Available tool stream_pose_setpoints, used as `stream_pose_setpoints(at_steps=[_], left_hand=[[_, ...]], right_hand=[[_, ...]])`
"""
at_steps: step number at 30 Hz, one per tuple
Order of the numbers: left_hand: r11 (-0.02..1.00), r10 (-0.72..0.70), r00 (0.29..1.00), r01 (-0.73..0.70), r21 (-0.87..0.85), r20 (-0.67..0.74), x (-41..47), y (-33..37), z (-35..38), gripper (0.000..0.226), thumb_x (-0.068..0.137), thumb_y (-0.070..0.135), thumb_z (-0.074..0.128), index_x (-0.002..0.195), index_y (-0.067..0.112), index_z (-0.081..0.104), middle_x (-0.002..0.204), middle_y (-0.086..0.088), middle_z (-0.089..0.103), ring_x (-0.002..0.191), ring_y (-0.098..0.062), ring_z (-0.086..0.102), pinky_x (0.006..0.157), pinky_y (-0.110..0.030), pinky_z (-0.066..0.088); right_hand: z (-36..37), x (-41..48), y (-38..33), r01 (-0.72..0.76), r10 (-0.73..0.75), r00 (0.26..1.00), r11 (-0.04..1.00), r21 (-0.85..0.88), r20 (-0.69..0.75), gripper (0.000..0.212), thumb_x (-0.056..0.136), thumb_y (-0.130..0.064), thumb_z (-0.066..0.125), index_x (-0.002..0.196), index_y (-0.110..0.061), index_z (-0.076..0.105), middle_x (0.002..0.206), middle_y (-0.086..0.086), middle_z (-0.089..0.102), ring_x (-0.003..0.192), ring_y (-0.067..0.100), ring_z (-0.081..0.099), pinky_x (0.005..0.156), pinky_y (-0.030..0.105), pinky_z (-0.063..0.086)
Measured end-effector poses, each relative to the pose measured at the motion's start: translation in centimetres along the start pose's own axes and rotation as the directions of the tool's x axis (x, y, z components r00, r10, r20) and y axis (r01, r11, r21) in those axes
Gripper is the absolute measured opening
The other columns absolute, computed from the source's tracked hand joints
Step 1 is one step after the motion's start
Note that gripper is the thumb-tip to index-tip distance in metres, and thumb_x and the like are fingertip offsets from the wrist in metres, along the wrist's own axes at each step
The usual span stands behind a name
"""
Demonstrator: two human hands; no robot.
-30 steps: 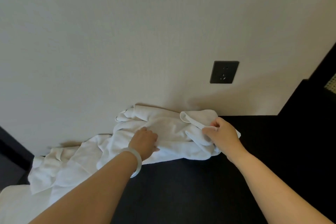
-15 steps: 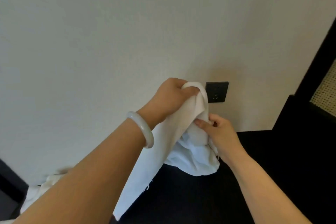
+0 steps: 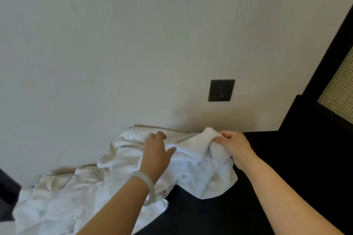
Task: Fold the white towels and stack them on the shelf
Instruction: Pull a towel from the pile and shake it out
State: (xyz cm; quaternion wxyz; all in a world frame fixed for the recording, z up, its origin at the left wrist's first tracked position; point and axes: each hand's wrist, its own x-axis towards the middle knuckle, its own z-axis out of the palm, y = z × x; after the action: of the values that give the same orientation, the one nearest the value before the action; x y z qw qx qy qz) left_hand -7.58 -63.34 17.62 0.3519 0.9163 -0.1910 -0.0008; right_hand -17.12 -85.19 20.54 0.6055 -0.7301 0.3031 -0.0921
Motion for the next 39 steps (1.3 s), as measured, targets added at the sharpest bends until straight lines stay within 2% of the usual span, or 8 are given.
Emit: stream_pose_setpoints(at_steps=[6,12,16,21,24,26,29,39], left_hand=[[0.955,0.016,0.989,-0.058,0.292,0.144,-9.1,-5.4,4.3,0.061,0.075,0.063,0.065,0.117,0.028,0.037,0.116,0.010,0.033,0.105,-0.014,0.036,0.094,-0.027,0.036],[0.890,-0.011,0.987,-0.064,0.451,0.163,-9.7,-7.7,3.4,0.027,0.092,0.039,0.056,0.112,0.024,0.045,0.117,0.003,0.046,0.103,-0.017,0.046,0.084,-0.026,0.039],[0.992,-0.099,0.939,0.119,-0.042,0.328,-6.0,-3.5,-1.2,0.029,0.092,0.029,0.062,0.075,0.016,0.042,0.075,0.000,0.045,0.066,-0.013,0.043,0.059,-0.022,0.036],[0.671,0.046,0.986,0.086,-0.737,0.157,-1.7,6.9,-8.0,0.028,0.089,0.021,0.070,0.074,0.009,0.050,0.071,-0.008,0.050,0.065,-0.017,0.053,0.056,-0.027,0.047],[0.607,0.105,0.981,0.067,-0.792,0.163,-1.3,9.2,-9.5,0.022,0.091,0.015,0.068,0.074,0.010,0.054,0.071,-0.006,0.055,0.066,-0.016,0.056,0.061,-0.026,0.051],[0.549,0.076,0.964,0.174,-0.817,0.256,-2.0,8.1,-8.7,0.019,0.094,0.009,0.062,0.076,0.008,0.056,0.072,-0.008,0.055,0.069,-0.019,0.057,0.069,-0.032,0.053],[0.533,-0.034,0.934,0.319,-0.784,0.357,-4.0,5.4,-6.3,0.017,0.094,0.005,0.059,0.077,0.008,0.058,0.069,-0.006,0.058,0.065,-0.016,0.058,0.067,-0.032,0.054],[0.489,-0.131,0.912,0.401,-0.774,0.389,-6.7,4.6,-3.7,0.014,0.092,0.008,0.062,0.106,0.009,0.065,0.095,-0.009,0.069,0.085,-0.020,0.065,0.064,-0.027,0.054]], right_hand=[[0.3,-1.9,1.1,0.136,-0.140,0.990,0.946,-0.293,0.006,0.055,0.085,-0.008,0.075,0.134,-0.028,0.058,0.112,-0.007,0.063,0.104,0.013,0.059,0.092,0.036,0.050],[-0.2,-4.0,-0.8,0.203,-0.265,0.964,0.813,-0.545,-0.036,0.012,0.089,-0.015,0.072,0.097,-0.022,0.067,0.094,-0.003,0.065,0.083,0.009,0.058,0.070,0.028,0.046],[-2.3,-3.4,-6.6,0.282,-0.337,0.941,0.836,-0.471,-0.033,0.005,0.094,-0.015,0.066,0.090,-0.014,0.068,0.086,0.004,0.071,0.086,0.021,0.069,0.072,0.032,0.049],[-4.8,-4.1,-16.0,0.572,-0.608,0.726,0.793,-0.210,-0.321,0.022,0.091,-0.014,0.064,0.069,-0.016,0.061,0.072,0.004,0.068,0.077,0.030,0.071,0.077,0.043,0.058],[-4.4,-4.5,-16.7,0.504,-0.714,0.646,0.664,-0.553,-0.269,0.022,0.087,-0.021,0.063,0.068,-0.012,0.061,0.074,0.017,0.057,0.090,0.033,0.054,0.075,0.036,0.042],[-2.9,-5.1,-13.8,0.382,-0.635,0.765,0.578,-0.721,-0.103,0.021,0.091,-0.022,0.060,0.072,-0.016,0.067,0.080,0.014,0.058,0.091,0.030,0.050,0.074,0.034,0.035],[-0.4,-5.9,-6.8,0.260,-0.286,0.957,0.782,-0.566,0.045,0.009,0.095,-0.018,0.062,0.101,-0.017,0.069,0.096,0.006,0.068,0.090,0.024,0.064,0.075,0.032,0.050],[2.1,-8.2,1.5,0.063,-0.054,0.992,0.995,-0.078,0.114,0.017,0.087,-0.017,0.075,0.087,-0.014,0.058,0.067,0.008,0.072,0.063,0.018,0.070,0.059,0.020,0.053]])
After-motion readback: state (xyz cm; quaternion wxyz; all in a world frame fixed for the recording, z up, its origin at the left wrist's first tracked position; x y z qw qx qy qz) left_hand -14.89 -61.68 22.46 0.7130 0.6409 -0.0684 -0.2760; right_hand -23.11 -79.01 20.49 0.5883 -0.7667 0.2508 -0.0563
